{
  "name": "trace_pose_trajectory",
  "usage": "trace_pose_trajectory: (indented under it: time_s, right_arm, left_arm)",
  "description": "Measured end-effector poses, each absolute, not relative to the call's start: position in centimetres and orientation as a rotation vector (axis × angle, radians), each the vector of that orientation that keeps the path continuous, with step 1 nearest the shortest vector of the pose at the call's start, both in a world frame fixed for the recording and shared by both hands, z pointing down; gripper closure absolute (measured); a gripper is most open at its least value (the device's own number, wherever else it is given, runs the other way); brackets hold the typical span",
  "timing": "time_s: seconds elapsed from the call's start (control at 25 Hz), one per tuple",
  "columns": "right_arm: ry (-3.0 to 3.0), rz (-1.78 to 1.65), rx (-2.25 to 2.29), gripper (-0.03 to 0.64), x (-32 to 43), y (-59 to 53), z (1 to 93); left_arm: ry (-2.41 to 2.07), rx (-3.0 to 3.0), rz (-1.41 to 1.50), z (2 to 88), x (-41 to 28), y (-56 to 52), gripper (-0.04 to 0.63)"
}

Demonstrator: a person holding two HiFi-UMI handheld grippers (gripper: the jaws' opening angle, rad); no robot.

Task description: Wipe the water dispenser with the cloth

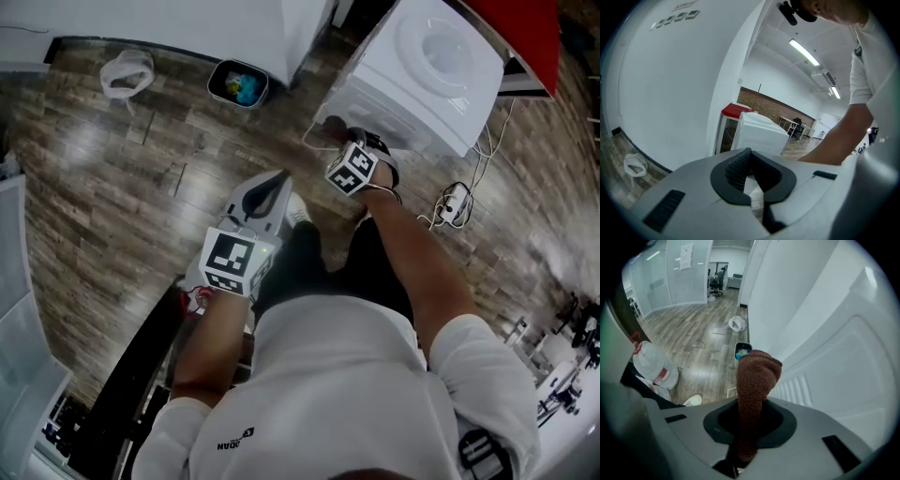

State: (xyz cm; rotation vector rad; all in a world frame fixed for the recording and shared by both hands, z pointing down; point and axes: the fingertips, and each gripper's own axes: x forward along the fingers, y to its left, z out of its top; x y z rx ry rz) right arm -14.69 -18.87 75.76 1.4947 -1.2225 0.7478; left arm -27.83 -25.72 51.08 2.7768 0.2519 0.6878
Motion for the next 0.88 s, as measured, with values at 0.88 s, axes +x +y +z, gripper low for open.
trace_pose_trajectory:
  time_s: [0.88]
  right_arm:
    - [-1.769, 0.612, 1.937, 0.563, -16.3, 0.7, 50.8]
  left_arm:
    - [-0.073, 2.806, 0.463, 44.9, -23.2, -9.5, 0.603]
